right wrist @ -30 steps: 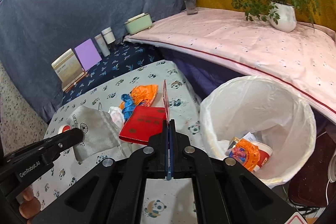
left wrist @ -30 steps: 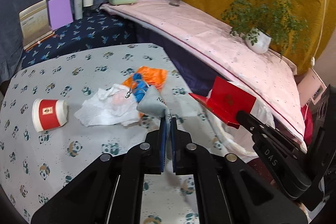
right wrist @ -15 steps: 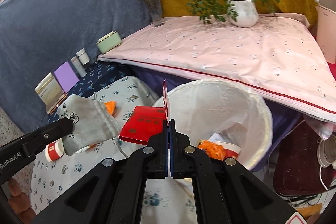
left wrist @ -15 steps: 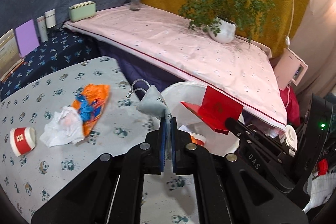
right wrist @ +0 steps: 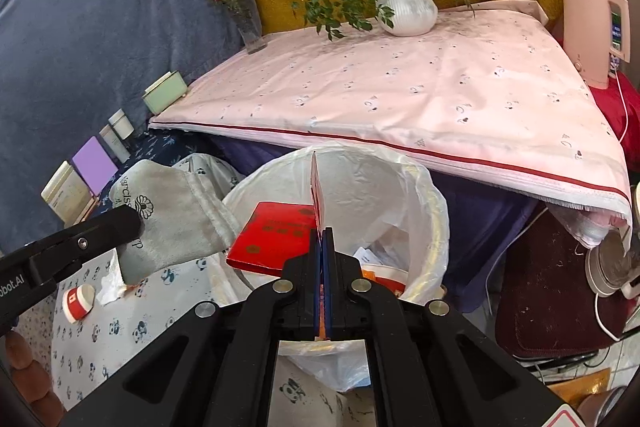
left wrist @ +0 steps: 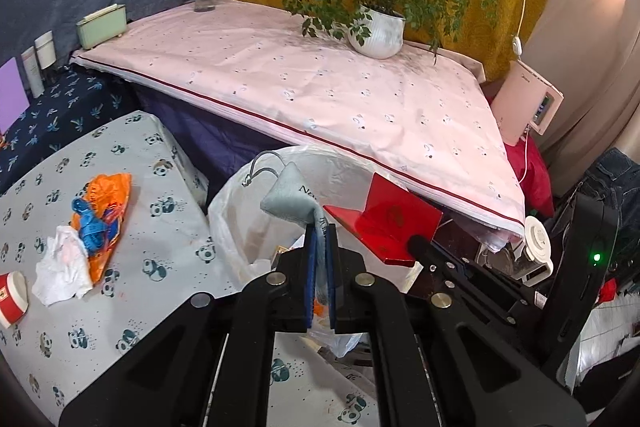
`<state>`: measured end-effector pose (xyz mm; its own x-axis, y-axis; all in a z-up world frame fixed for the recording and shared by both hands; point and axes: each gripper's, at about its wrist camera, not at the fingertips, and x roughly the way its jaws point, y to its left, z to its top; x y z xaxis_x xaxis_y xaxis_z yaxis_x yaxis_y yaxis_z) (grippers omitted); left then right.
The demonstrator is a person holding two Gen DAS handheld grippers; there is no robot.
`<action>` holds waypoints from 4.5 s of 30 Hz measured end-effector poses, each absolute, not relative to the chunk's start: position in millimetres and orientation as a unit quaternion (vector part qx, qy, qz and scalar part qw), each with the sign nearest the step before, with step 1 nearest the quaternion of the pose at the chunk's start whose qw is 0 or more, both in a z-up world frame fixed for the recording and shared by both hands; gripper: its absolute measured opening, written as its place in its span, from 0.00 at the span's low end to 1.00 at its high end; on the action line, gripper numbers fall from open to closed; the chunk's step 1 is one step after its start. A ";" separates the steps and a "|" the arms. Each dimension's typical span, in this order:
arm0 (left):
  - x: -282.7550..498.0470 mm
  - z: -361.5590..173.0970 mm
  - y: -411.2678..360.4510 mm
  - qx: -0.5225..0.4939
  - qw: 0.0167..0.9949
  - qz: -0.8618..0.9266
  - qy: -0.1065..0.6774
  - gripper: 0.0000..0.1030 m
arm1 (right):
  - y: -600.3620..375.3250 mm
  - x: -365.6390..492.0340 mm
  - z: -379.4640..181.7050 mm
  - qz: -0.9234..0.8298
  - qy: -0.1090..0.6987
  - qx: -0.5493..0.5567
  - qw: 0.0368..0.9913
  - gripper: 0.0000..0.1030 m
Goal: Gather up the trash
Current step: 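Carry the pouch and red bag over the bin and open both grippers, then move both grippers back over the table toward the red-white cup and tissue, then grasp the red-white paper cup rim with the left gripper while the right gripper grasps the white tissue, then carry the cup and tissue over the bin and open both grippers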
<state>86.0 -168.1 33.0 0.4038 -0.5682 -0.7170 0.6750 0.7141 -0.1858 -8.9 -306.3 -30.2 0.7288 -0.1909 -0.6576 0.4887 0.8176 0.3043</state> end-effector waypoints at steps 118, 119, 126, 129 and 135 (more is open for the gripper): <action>230.2 -75.2 162.7 -0.041 0.863 -0.034 0.503 0.08 | -35.7 180.0 -74.6 0.056 0.442 0.100 0.890 0.05; 227.9 -72.6 160.9 -0.040 0.864 -0.037 0.500 0.07 | -35.2 177.6 -70.6 0.059 0.438 0.099 0.892 0.05; 208.3 -49.7 146.7 -0.045 0.873 -0.067 0.482 0.02 | -38.2 156.4 -35.2 0.072 0.400 0.100 0.908 0.04; 199.4 -39.4 136.9 -0.040 0.877 -0.077 0.473 0.02 | -40.5 147.4 -18.6 0.077 0.383 0.102 0.915 0.04; 183.2 -20.3 117.6 -0.029 0.883 -0.101 0.457 0.02 | -49.5 128.8 7.7 0.077 0.353 0.106 0.927 0.04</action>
<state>183.2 117.6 -20.3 0.5625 -0.2040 -0.8012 0.1512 0.9781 -0.1428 128.8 -49.5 7.7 0.7395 0.2175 -0.6371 -0.0678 0.9656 0.2509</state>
